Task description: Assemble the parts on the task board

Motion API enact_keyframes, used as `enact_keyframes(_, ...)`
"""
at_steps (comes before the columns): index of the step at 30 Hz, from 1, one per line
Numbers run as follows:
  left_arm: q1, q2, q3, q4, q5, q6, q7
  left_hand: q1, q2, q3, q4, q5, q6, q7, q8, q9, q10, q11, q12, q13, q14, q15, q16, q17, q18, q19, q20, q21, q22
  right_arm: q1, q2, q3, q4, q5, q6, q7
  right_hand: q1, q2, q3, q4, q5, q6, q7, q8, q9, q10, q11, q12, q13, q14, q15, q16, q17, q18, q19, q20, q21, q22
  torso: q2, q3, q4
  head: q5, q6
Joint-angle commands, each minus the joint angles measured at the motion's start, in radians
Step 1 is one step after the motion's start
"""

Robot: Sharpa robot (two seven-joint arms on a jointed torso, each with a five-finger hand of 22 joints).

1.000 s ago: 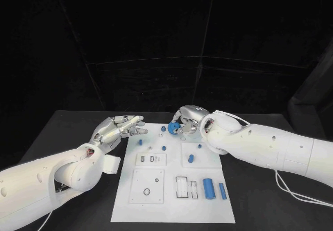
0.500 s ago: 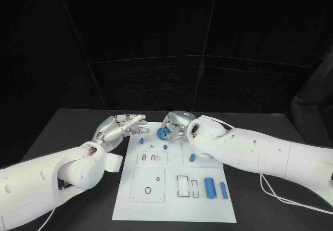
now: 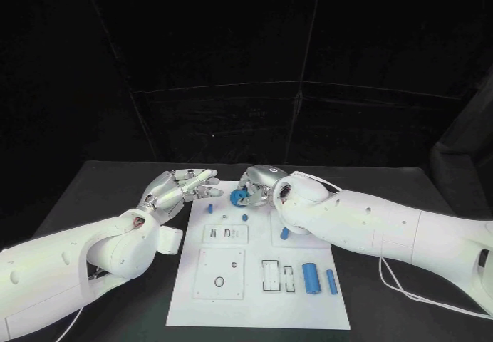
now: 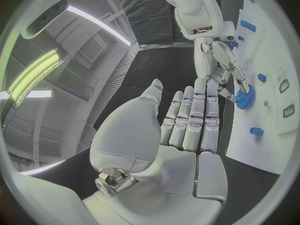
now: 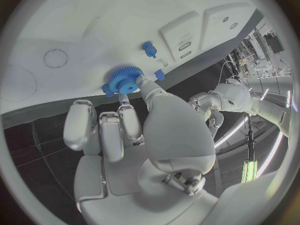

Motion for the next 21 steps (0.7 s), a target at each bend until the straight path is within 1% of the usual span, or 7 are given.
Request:
enact_keyframes(1, 0.002, 0.002, 0.001, 0.001, -0.001, 0.018, 0.000, -0.002, 0.010, -0.001, -0.007, -0.006, -0.003, 0.005, -0.005, -0.001, 0.000, 0.006, -0.005, -0.001, 0.003, 0.005, -0.003, 0.001, 0.016, 0.009, 0.001, -0.006, -0.002, 0.001, 0.004, -0.001, -0.008, -0.005, 0.015, -0.001, -0.039, -0.038, -0.043, 0.023, -0.023, -0.055, 0.014, -0.034, -0.006, -0.030, 0.010, -0.031, -0.029, 0.081, 0.016, 0.008, 0.142, -0.019, -0.001, 0.015, -0.002, -0.003, 0.000, -0.0003, 0.0001, -0.002, 0.001)
enact_keyframes(3, 0.002, 0.001, 0.001, 0.001, -0.001, 0.018, -0.001, -0.002, 0.010, -0.001, -0.007, -0.006, -0.003, 0.005, -0.005, -0.001, 0.000, 0.006, -0.005, -0.001, 0.003, 0.005, -0.003, 0.001, 0.016, 0.009, 0.001, -0.006, -0.002, 0.000, 0.005, -0.001, -0.010, -0.005, 0.024, 0.001, -0.063, -0.051, -0.078, 0.047, -0.033, -0.069, 0.020, -0.042, -0.004, -0.037, 0.016, -0.038, -0.038, 0.082, 0.022, 0.009, 0.147, -0.018, -0.003, 0.021, -0.002, -0.005, 0.000, -0.0005, 0.0004, -0.001, 0.000)
enact_keyframes(4, 0.002, 0.001, 0.001, 0.000, -0.001, 0.018, -0.001, -0.002, 0.010, -0.001, -0.007, -0.006, -0.003, 0.005, -0.005, -0.001, 0.000, 0.006, -0.005, -0.001, 0.003, 0.005, -0.003, 0.001, 0.016, 0.009, 0.001, -0.006, -0.002, 0.000, 0.006, -0.001, -0.011, -0.005, 0.029, 0.002, -0.075, -0.055, -0.104, 0.068, -0.027, -0.074, 0.023, -0.045, -0.003, -0.042, 0.020, -0.042, -0.043, 0.083, 0.025, 0.011, 0.151, -0.018, -0.003, 0.025, -0.002, -0.005, 0.000, -0.0005, 0.0004, -0.001, 0.000)
enact_keyframes(6, 0.002, 0.001, 0.001, 0.000, -0.001, 0.018, -0.001, -0.002, 0.010, -0.001, -0.007, -0.006, -0.003, 0.005, -0.005, -0.001, 0.000, 0.006, -0.005, -0.001, 0.003, 0.005, -0.003, 0.001, 0.016, 0.009, 0.001, -0.006, -0.002, 0.000, 0.006, -0.001, -0.011, -0.005, 0.035, 0.002, -0.078, -0.054, -0.141, 0.097, -0.019, -0.076, 0.026, -0.047, -0.001, -0.046, 0.022, -0.043, -0.046, 0.083, 0.029, 0.013, 0.156, -0.018, -0.002, 0.029, -0.002, -0.003, 0.000, -0.0007, 0.0000, -0.001, 0.000)
enact_keyframes(14, 0.002, -0.001, 0.001, 0.001, -0.001, 0.019, -0.004, -0.002, 0.010, -0.001, -0.007, -0.006, -0.003, 0.005, -0.005, -0.001, 0.000, 0.006, -0.005, -0.001, 0.003, 0.005, -0.003, 0.001, 0.016, 0.009, 0.001, -0.006, -0.002, 0.000, -0.007, -0.001, 0.000, -0.004, 0.035, 0.002, -0.064, -0.035, -0.177, 0.133, -0.012, -0.058, 0.022, -0.037, 0.002, -0.040, 0.021, -0.033, -0.037, 0.083, 0.028, 0.013, 0.158, -0.018, -0.001, 0.030, 0.001, 0.001, 0.000, -0.0002, -0.0004, -0.002, -0.001)
enact_keyframes(17, 0.002, -0.002, 0.001, 0.001, -0.001, 0.019, -0.004, -0.002, 0.010, -0.001, -0.007, -0.006, -0.003, 0.005, -0.005, -0.001, 0.000, 0.006, -0.005, -0.001, 0.003, 0.005, -0.003, 0.001, 0.016, 0.009, 0.001, -0.006, -0.002, 0.000, -0.020, -0.001, 0.011, 0.001, -0.005, 0.011, -0.065, -0.026, -0.186, 0.147, 0.002, -0.053, 0.021, -0.034, 0.002, -0.037, 0.019, -0.029, -0.034, 0.083, 0.027, 0.013, 0.158, -0.018, 0.000, 0.029, 0.001, 0.001, 0.000, -0.0002, -0.0002, -0.002, -0.001)
enact_keyframes(21, 0.002, -0.005, 0.001, 0.001, -0.001, 0.019, -0.004, -0.002, 0.010, -0.001, -0.007, -0.006, -0.003, 0.005, -0.005, -0.001, 0.000, 0.006, -0.005, -0.001, 0.003, 0.005, -0.003, 0.001, 0.016, 0.009, 0.001, -0.006, -0.002, 0.000, -0.062, -0.001, 0.047, 0.046, -0.127, 0.076, -0.046, -0.010, -0.192, 0.153, 0.053, -0.041, 0.016, -0.027, 0.003, -0.021, 0.015, -0.010, -0.014, 0.084, 0.024, 0.015, 0.162, -0.019, 0.003, 0.026, 0.005, 0.007, 0.000, 0.0012, -0.0025, -0.001, 0.001)
